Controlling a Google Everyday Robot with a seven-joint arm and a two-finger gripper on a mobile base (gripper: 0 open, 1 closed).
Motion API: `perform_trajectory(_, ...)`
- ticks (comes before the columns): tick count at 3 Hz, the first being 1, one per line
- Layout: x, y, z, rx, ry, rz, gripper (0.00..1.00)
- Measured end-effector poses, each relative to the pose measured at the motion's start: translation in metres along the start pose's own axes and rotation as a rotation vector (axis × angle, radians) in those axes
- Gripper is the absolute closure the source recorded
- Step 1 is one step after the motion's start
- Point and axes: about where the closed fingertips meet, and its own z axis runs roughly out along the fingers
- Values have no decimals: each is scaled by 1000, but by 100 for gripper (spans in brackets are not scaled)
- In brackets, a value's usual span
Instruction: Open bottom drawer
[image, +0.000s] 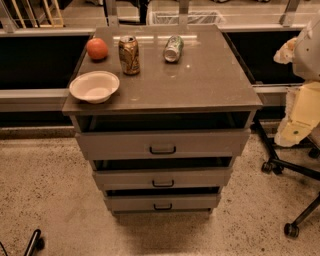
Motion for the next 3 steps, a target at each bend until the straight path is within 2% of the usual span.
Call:
perform_trajectory(1, 0, 0, 0, 0, 0, 0, 0)
perform_trajectory(2, 2, 4, 35, -69, -81, 1, 0)
perform_trajectory(3, -11, 37, 84, -141, -259, 18, 0)
